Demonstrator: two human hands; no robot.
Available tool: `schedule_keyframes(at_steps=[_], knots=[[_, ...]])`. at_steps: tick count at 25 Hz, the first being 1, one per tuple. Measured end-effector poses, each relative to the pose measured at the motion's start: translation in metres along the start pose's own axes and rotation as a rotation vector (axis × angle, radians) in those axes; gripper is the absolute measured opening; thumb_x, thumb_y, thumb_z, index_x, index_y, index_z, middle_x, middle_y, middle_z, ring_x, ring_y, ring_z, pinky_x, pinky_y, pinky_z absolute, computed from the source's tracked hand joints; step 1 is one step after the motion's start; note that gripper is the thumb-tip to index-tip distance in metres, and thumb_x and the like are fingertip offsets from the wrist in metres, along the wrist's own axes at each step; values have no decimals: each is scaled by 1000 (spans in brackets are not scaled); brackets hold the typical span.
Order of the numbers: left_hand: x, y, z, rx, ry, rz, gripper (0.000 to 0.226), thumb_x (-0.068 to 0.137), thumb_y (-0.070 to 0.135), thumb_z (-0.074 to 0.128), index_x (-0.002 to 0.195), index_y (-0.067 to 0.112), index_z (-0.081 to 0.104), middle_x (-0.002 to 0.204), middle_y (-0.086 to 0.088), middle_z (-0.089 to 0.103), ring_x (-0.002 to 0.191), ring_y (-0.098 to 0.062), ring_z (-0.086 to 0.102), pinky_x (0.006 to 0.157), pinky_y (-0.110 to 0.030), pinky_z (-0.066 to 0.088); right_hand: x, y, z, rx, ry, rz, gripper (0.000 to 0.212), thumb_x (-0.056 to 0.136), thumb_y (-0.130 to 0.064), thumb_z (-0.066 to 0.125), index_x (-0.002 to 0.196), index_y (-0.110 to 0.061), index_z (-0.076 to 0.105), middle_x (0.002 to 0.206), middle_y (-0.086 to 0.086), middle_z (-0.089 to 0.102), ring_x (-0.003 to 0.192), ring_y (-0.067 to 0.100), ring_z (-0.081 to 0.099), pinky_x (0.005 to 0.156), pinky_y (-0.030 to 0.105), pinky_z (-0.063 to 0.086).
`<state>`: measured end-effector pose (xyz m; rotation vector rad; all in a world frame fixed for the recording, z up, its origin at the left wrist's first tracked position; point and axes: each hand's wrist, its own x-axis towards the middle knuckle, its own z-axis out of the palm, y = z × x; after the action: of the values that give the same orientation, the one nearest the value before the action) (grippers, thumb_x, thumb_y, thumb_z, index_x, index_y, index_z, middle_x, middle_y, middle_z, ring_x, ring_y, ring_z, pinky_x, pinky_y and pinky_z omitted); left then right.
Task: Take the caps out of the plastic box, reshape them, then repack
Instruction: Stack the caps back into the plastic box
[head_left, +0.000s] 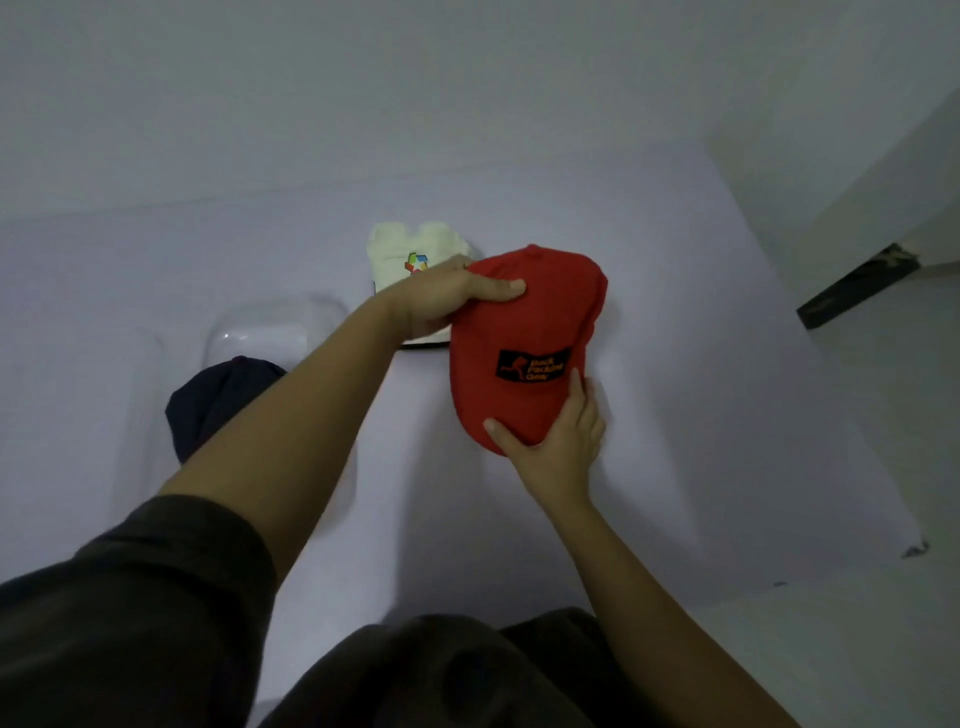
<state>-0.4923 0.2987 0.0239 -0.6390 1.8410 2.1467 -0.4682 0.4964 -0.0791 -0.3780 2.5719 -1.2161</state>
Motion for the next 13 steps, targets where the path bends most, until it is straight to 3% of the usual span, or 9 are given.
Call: schedule_keyframes(at_steps=[6, 8, 10, 13], knots=[[-104, 54, -108, 202, 139, 136, 13, 84, 15, 63, 93, 8, 68, 82, 1, 76, 81, -14, 71, 71, -22, 55, -26, -85, 63, 83, -154, -227, 118, 59, -56, 78, 148, -24, 7, 155, 7, 11, 140, 23, 14, 109, 41, 19], [-135, 59, -146, 210, 187, 166, 33, 72, 25, 72, 99, 7, 67, 89, 0, 75, 89, -17, 70, 74, -23, 55, -41, -105, 90, 100, -200, -255, 120, 58, -59, 77, 147, -21, 6, 155, 7, 10, 140, 22, 14, 111, 42, 19], [-167, 56, -189, 229, 241, 175, 49, 61, 33, 75, 102, 7, 68, 96, -2, 75, 96, -20, 69, 77, -24, 55, -56, -125, 118, 62, -301, -300, 121, 60, -61, 74, 148, -18, 2, 156, 6, 5, 142, 20, 8, 114, 42, 15], [-198, 46, -246, 273, 286, 166, 43, 60, 34, 76, 96, 11, 71, 97, -2, 75, 98, -21, 69, 75, -22, 55, -66, -150, 152, -83, -471, -407, 122, 63, -62, 72, 148, -15, -2, 158, 4, 2, 144, 19, 3, 118, 40, 8]])
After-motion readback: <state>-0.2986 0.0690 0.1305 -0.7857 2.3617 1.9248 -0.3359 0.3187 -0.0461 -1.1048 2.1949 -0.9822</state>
